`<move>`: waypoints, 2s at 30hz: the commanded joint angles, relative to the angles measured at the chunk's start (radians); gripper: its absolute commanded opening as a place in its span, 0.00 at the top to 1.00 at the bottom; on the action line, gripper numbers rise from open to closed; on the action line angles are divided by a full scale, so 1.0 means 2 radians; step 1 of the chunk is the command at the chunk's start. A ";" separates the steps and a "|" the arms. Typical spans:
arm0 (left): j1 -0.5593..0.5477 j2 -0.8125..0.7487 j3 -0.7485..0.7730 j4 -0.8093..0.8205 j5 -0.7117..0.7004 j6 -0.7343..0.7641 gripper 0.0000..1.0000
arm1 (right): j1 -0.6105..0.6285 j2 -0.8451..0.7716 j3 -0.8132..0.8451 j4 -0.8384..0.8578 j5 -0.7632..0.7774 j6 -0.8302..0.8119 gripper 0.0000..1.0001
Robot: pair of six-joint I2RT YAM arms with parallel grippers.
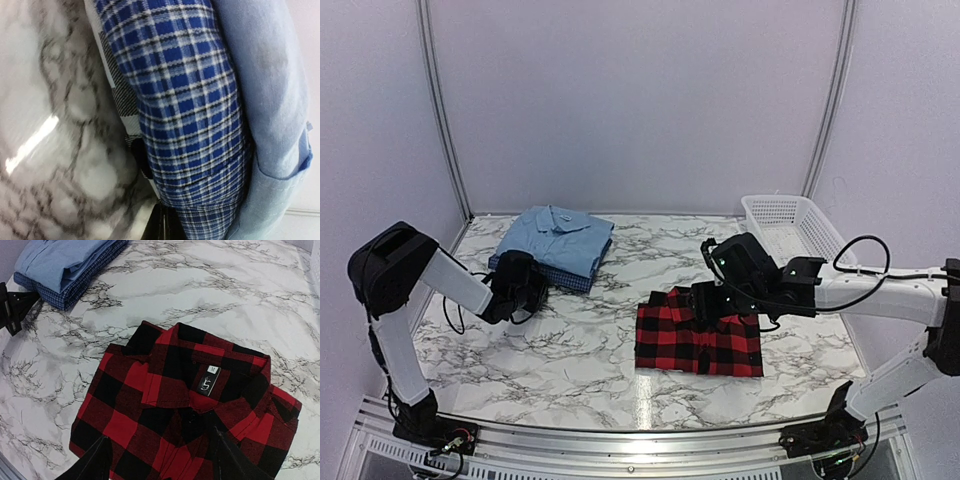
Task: Fold and stack the long sleeve shirts
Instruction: Move the square-folded shirt to the center of the board, then pick up the square-folded shirt from the center of the board.
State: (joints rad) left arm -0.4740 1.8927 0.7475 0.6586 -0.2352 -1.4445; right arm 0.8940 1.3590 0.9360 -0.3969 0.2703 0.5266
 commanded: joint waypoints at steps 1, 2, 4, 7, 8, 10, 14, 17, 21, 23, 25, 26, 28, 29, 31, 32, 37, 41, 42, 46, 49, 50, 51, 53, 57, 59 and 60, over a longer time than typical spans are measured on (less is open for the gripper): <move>-0.044 -0.055 -0.058 -0.007 -0.019 -0.019 1.00 | -0.014 -0.015 -0.011 0.015 -0.005 -0.003 0.37; -0.056 -0.066 -0.071 -0.007 -0.023 -0.023 1.00 | -0.017 -0.016 -0.014 0.016 -0.007 -0.003 0.36; -0.083 -0.089 -0.096 -0.007 -0.034 -0.033 1.00 | -0.022 -0.019 -0.022 0.018 -0.010 -0.004 0.36; -0.108 -0.108 -0.123 -0.007 -0.038 -0.044 1.00 | -0.030 -0.023 -0.035 0.022 -0.016 -0.005 0.36; -0.114 -0.112 -0.129 -0.008 -0.038 -0.043 1.00 | -0.033 -0.025 -0.041 0.024 -0.018 -0.005 0.36; -0.121 -0.121 -0.139 -0.008 -0.036 -0.039 0.97 | -0.043 -0.027 -0.051 0.026 -0.024 -0.006 0.36; -0.130 -0.154 -0.146 -0.021 -0.020 0.004 0.64 | -0.070 -0.040 -0.067 0.029 -0.040 -0.010 0.35; -0.142 -0.194 -0.129 -0.086 -0.013 0.053 0.60 | -0.093 -0.055 -0.081 0.028 -0.050 -0.012 0.35; -0.186 -0.240 -0.091 -0.180 -0.022 0.119 0.58 | -0.131 -0.077 -0.103 0.028 -0.069 -0.017 0.32; -0.206 -0.244 -0.064 -0.211 -0.017 0.160 0.57 | -0.160 -0.090 -0.117 0.030 -0.083 -0.019 0.30; -0.222 -0.231 -0.030 -0.239 -0.008 0.197 0.56 | -0.184 -0.102 -0.135 0.034 -0.100 -0.021 0.29; -0.226 -0.221 -0.008 -0.252 -0.001 0.216 0.55 | -0.195 -0.107 -0.143 0.037 -0.107 -0.022 0.29; -0.231 -0.193 0.033 -0.261 0.027 0.248 0.55 | -0.215 -0.117 -0.162 0.041 -0.120 -0.023 0.28; -0.233 -0.181 0.048 -0.262 0.037 0.261 0.55 | -0.223 -0.121 -0.168 0.043 -0.128 -0.023 0.28; -0.236 -0.151 0.080 -0.262 0.061 0.283 0.54 | -0.236 -0.127 -0.181 0.049 -0.146 -0.022 0.28; -0.239 -0.130 0.095 -0.264 0.079 0.293 0.54 | -0.242 -0.128 -0.188 0.051 -0.152 -0.021 0.28; -0.247 -0.052 0.164 -0.279 0.116 0.322 0.52 | -0.263 -0.135 -0.211 0.061 -0.166 -0.021 0.29; -0.249 -0.005 0.199 -0.297 0.129 0.330 0.51 | -0.271 -0.133 -0.223 0.069 -0.174 -0.024 0.29; -0.249 0.003 0.207 -0.305 0.127 0.331 0.50 | -0.273 -0.132 -0.226 0.073 -0.176 -0.025 0.29; -0.249 0.034 0.227 -0.324 0.124 0.333 0.48 | -0.275 -0.118 -0.233 0.084 -0.182 -0.026 0.29; -0.249 0.052 0.237 -0.327 0.140 0.334 0.45 | -0.274 -0.109 -0.238 0.094 -0.189 -0.023 0.30; -0.249 0.057 0.239 -0.328 0.143 0.334 0.44 | -0.275 -0.107 -0.240 0.099 -0.192 -0.023 0.31; -0.249 0.061 0.241 -0.328 0.144 0.334 0.44 | -0.274 -0.105 -0.242 0.104 -0.194 -0.021 0.31; -0.249 0.069 0.246 -0.339 0.149 0.335 0.44 | -0.274 -0.098 -0.245 0.109 -0.198 -0.017 0.32; -0.251 0.081 0.252 -0.351 0.152 0.336 0.44 | -0.274 -0.080 -0.248 0.120 -0.204 -0.014 0.35; -0.254 0.086 0.254 -0.355 0.152 0.334 0.44 | -0.274 -0.074 -0.246 0.121 -0.206 -0.015 0.36; -0.254 0.088 0.255 -0.357 0.153 0.332 0.44 | -0.274 -0.071 -0.246 0.123 -0.209 -0.014 0.36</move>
State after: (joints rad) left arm -0.9703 2.0277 1.2430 0.0193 0.0528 -0.7879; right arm 0.3550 1.1965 0.4435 -0.1936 -0.1261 0.4931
